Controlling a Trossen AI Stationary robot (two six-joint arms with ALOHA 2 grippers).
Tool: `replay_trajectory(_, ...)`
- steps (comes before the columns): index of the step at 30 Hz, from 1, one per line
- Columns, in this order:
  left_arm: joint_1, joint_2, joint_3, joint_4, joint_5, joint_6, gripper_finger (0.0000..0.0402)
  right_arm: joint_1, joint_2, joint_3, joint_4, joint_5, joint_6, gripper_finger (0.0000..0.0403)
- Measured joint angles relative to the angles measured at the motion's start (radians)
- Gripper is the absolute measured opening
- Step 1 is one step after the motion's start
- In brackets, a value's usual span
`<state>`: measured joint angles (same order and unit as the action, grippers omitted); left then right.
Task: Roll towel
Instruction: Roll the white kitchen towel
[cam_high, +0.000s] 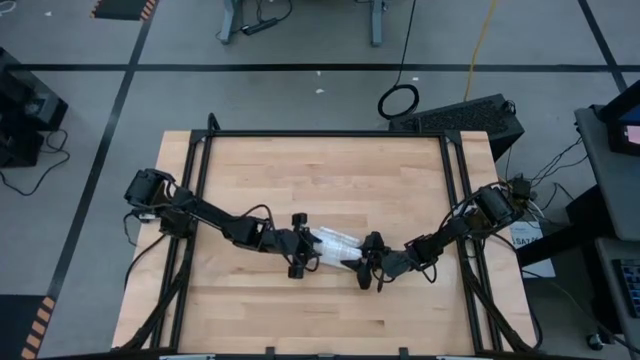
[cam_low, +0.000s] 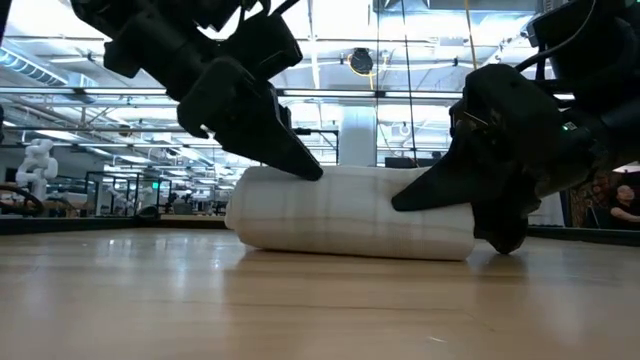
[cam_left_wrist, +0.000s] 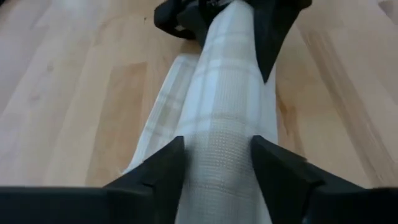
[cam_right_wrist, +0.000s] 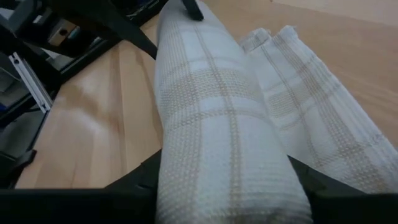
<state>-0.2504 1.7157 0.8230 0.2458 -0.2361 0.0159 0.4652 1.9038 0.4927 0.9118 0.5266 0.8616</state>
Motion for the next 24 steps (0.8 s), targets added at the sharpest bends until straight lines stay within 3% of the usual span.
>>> replay_trajectory(6, 0.015, 0.000, 0.001, -0.020, 0.064, -0.007, 0.0124, 0.000, 0.001, -0.001, 0.038, 0.003, 0.025, 0.0197)
replay_trajectory(14, 0.017, 0.000, 0.001, -0.025, 0.104, -0.032, 0.0064, 0.003, -0.045, -0.003, -0.009, -0.025, -0.063, 0.0290)
replay_trajectory(19, 0.031, 0.000, 0.001, -0.025, 0.133, -0.059, 0.0054, 0.002, -0.151, -0.003, -0.145, -0.021, -0.126, 0.0339)
replay_trajectory(24, 0.043, -0.001, 0.001, -0.026, 0.158, -0.063, 0.0053, 0.003, -0.307, -0.002, -0.385, -0.074, -0.137, 0.0358)
